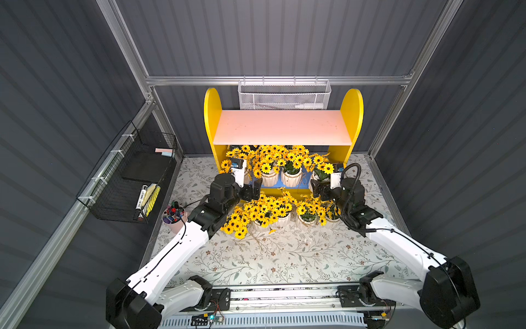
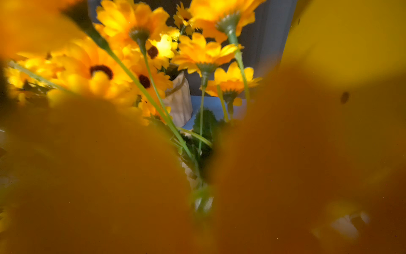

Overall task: Take the sunflower pots off the shelves
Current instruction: Pick up the sunflower pot from the shelf.

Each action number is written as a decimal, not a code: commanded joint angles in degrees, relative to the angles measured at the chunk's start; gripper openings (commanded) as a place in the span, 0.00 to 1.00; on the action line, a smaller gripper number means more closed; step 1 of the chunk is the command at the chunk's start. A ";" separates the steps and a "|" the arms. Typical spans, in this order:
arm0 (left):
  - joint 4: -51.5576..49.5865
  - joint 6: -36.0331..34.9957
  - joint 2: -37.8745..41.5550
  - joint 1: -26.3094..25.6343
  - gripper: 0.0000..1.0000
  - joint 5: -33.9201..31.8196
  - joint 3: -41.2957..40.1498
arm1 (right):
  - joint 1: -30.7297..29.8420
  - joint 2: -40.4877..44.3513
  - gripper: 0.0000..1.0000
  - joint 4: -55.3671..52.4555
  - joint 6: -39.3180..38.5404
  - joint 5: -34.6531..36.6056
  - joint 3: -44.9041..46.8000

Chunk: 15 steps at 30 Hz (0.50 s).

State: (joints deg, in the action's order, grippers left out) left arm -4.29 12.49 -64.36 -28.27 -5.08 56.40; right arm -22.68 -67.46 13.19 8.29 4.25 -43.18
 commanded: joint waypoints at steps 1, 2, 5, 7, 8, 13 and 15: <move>0.87 0.43 -0.15 0.41 0.99 0.95 -0.94 | -1.09 3.46 0.00 2.69 -1.55 -0.42 -0.53; 0.87 0.36 -0.09 0.41 0.99 1.09 -0.86 | -1.44 4.10 0.00 2.09 -1.52 -0.30 -0.50; 1.00 0.36 0.08 0.41 0.99 1.29 -0.95 | -2.66 6.10 0.00 1.02 -1.67 0.37 0.10; 1.11 0.38 -0.02 0.41 0.99 1.49 -1.04 | -3.14 7.56 0.00 -0.19 -1.60 0.83 0.32; 1.13 0.35 -0.07 0.46 0.99 1.49 -1.07 | -3.41 8.32 0.00 -0.88 -1.65 1.15 0.50; 1.30 0.42 -0.37 0.41 1.00 1.93 -1.10 | -4.58 12.73 0.00 -3.87 -1.88 2.90 1.36; 1.34 0.49 -0.48 0.41 0.99 2.01 -1.03 | -4.81 14.50 0.00 -4.95 -2.04 3.80 1.70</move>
State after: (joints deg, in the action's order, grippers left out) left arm -4.25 12.49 -64.42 -28.27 -3.99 55.70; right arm -27.03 -55.90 6.42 7.51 5.98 -41.12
